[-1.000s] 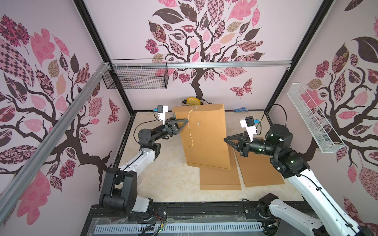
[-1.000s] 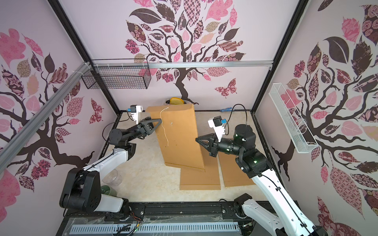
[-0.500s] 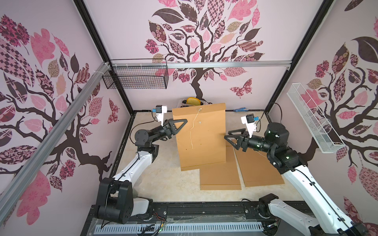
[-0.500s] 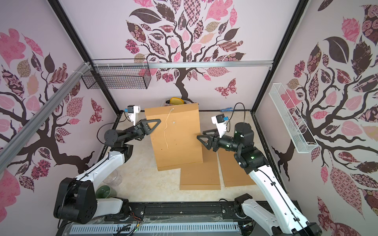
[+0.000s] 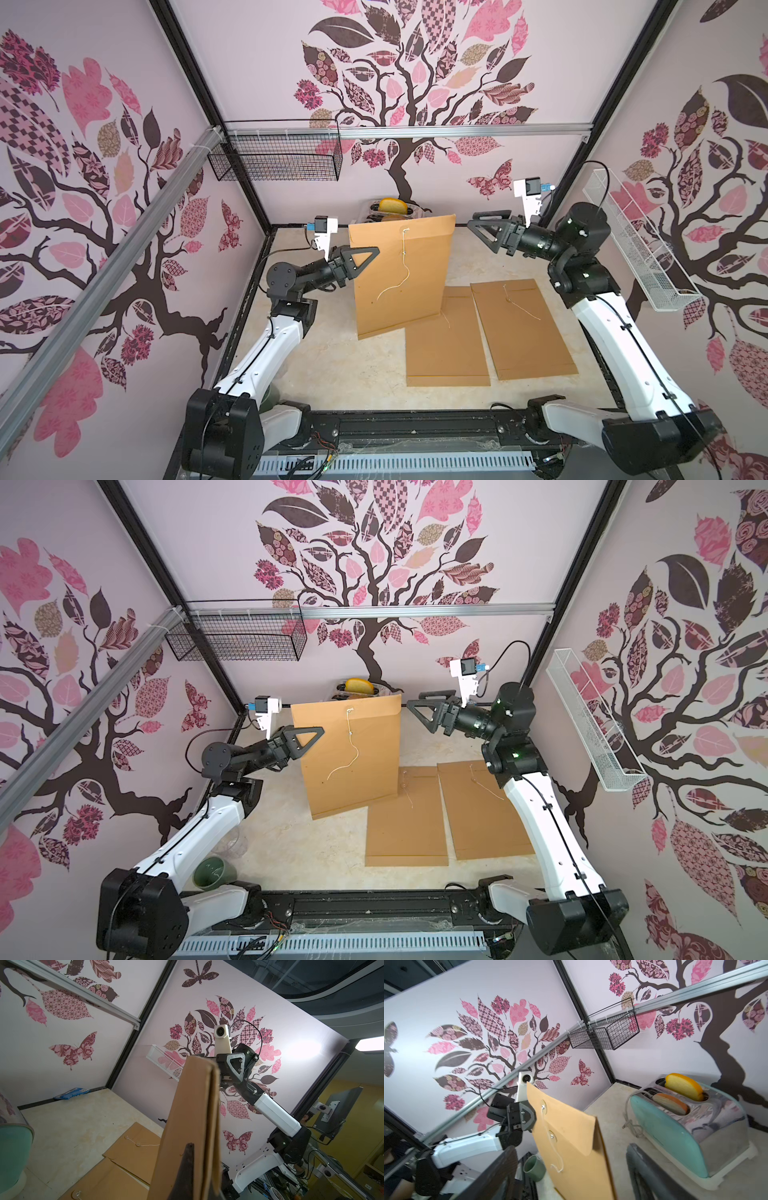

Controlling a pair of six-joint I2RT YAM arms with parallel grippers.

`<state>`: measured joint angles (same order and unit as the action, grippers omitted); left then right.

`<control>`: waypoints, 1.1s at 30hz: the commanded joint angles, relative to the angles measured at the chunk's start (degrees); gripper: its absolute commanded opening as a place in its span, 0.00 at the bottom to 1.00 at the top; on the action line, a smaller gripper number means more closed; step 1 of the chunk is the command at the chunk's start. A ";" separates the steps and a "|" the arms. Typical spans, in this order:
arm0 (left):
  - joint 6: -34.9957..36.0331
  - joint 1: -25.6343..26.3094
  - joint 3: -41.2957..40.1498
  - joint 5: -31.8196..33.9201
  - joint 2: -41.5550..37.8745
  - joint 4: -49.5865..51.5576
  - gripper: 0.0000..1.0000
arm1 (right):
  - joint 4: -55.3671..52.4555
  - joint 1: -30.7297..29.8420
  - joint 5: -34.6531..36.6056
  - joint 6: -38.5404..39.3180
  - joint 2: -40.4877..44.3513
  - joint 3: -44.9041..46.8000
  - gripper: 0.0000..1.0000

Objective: Close the mouth of the file bag
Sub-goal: Pick up the file bag from the center of the board, then close the file bag.

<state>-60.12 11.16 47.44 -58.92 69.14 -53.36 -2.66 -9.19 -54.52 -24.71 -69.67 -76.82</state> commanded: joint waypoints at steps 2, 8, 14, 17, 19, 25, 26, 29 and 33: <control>-4.36 0.18 0.72 -0.33 0.35 -3.40 0.00 | 4.42 -0.49 -1.49 -0.61 2.17 5.16 0.94; -9.42 0.36 0.81 -0.19 1.74 -6.87 0.00 | 14.84 -2.03 -4.73 -3.30 3.90 12.16 0.88; -16.82 0.57 0.85 0.19 4.08 -13.79 0.00 | 16.60 -3.64 -6.27 -1.80 0.07 11.91 0.83; -17.64 0.73 1.32 -0.21 3.83 -13.87 0.00 | 15.74 -3.82 -5.11 -0.02 -1.40 10.80 0.82; -17.93 0.88 1.34 -0.26 3.21 -13.37 0.00 | 15.47 -3.82 -5.75 0.62 -2.38 9.84 0.80; -17.67 0.96 1.58 -0.56 1.83 -11.33 0.00 | 17.75 -3.82 -7.92 -1.18 -4.92 7.65 0.75; -17.67 0.90 1.51 -0.47 1.87 -11.49 0.00 | 20.57 -3.82 -8.69 -3.57 -5.39 8.05 0.71; -16.90 0.89 1.66 -0.54 2.13 -10.26 0.00 | 27.64 -4.38 -11.92 -10.55 -7.41 7.53 0.49; -16.72 0.89 2.94 -0.83 2.71 -9.97 0.00 | 24.65 -5.13 -13.46 -10.29 -8.73 5.74 0.34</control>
<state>-77.36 11.90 48.01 -59.46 72.16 -62.87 20.18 -13.74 -65.28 -32.84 -78.06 -68.69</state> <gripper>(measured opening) 0.040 0.414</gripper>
